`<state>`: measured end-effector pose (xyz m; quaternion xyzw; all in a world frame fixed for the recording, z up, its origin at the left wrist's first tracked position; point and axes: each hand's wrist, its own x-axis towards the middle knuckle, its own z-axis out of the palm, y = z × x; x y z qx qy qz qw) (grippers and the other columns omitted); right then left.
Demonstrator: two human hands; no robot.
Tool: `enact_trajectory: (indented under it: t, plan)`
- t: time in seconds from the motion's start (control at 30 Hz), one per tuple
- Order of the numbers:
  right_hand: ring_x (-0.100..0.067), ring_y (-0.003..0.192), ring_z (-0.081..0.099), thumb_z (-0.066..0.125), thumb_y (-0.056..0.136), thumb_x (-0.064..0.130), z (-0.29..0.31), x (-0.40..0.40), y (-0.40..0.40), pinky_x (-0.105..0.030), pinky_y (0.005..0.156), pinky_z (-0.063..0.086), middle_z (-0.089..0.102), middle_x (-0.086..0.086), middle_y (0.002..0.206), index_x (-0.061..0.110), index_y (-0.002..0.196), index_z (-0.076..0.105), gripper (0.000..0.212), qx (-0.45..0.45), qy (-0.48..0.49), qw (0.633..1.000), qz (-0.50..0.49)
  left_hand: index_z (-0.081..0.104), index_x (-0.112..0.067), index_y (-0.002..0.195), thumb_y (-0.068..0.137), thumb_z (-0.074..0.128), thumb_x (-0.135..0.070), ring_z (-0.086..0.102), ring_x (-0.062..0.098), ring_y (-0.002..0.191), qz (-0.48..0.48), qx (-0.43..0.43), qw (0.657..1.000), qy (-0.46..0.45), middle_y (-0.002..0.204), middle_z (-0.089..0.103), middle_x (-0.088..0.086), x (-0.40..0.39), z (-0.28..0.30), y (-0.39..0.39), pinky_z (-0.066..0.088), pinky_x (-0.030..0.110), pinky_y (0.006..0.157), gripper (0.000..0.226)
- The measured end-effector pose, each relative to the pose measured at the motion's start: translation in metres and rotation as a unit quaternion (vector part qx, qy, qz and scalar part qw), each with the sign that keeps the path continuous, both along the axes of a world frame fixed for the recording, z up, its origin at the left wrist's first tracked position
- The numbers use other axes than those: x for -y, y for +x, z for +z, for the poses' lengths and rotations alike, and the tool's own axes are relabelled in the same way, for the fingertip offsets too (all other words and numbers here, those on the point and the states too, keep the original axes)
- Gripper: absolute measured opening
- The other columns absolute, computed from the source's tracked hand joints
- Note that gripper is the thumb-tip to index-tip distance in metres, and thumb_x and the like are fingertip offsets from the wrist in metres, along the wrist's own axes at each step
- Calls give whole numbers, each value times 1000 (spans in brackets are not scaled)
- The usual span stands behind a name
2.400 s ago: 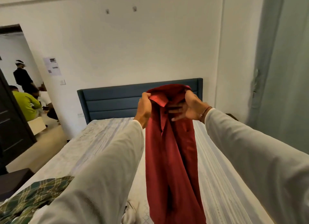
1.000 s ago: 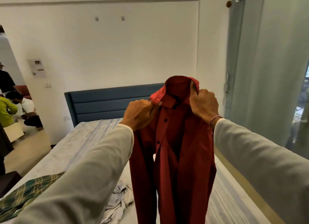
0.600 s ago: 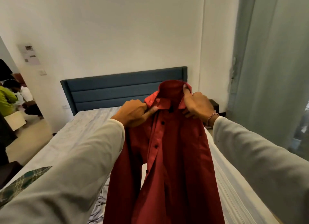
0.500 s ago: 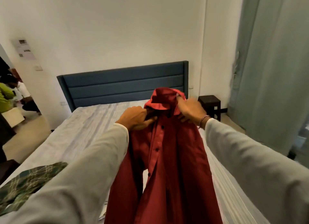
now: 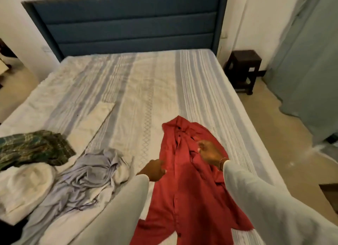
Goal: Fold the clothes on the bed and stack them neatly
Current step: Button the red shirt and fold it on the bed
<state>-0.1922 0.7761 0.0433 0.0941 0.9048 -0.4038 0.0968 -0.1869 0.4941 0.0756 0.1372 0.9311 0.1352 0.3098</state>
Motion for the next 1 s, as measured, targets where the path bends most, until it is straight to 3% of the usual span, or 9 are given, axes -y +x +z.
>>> enact_trajectory:
  t: [0.07,0.13,0.23,0.37,0.53,0.7,0.83,0.93,1.0]
  plan:
    - [-36,94,70,53,79,20,-26,-7,22,-46,84,55,75,-12,93,8,90,73,25,48,22,998,-19,63,-8,133,99,60,-28,56,32,126,20,23,999,24,136,61,16,-5,-17,19,43,32,103,40]
    - [-35,95,70,57,83,8,-35,-11,46,-42,84,55,76,-14,94,7,88,74,17,85,39,995,-32,69,2,119,99,59,-23,61,35,117,32,53,997,43,124,67,20,-16,-36,33,44,31,94,33]
    - [-35,99,69,55,87,1,-36,-12,81,-35,84,52,75,-15,99,22,83,66,24,119,42,990,-65,70,11,98,99,59,-19,65,43,101,69,82,993,51,105,71,28,-25,-61,52,45,39,82,32]
    - [-38,107,64,54,89,7,-76,-29,121,-37,89,48,72,-19,108,8,104,70,21,131,107,982,-79,65,8,115,106,45,-26,60,40,114,81,112,990,38,121,65,25,-39,-119,86,40,39,94,40]
    - [-37,101,67,55,86,16,-118,-45,161,-41,83,51,72,-15,105,15,105,69,24,160,150,971,-90,67,-5,124,103,49,-31,63,30,118,147,115,982,3,128,66,14,-52,-153,129,46,31,96,38]
    - [-34,99,69,61,86,17,-136,-58,179,-40,81,55,72,-12,109,20,112,68,27,169,174,966,-86,69,-8,112,87,67,-48,67,35,109,227,104,968,14,117,71,16,-59,-185,131,53,35,88,48]
    - [-33,106,66,66,88,26,-136,-51,180,-39,84,55,69,-10,115,19,117,64,30,174,194,962,-76,69,-2,92,87,73,-36,67,37,104,265,86,958,62,105,73,18,-69,-170,134,50,37,84,34]
    - [-36,111,63,68,89,31,-139,-46,180,-40,88,53,65,-13,120,15,120,60,35,190,205,957,-73,58,-14,70,87,75,-26,67,38,96,283,64,950,115,91,72,17,-75,-169,139,47,36,80,27]
    - [-38,110,63,66,90,26,-140,-45,180,-40,87,53,66,-17,119,14,117,63,30,187,211,957,-72,52,-17,75,89,72,-21,67,37,92,280,44,948,145,84,68,12,-80,-169,142,45,35,79,25]
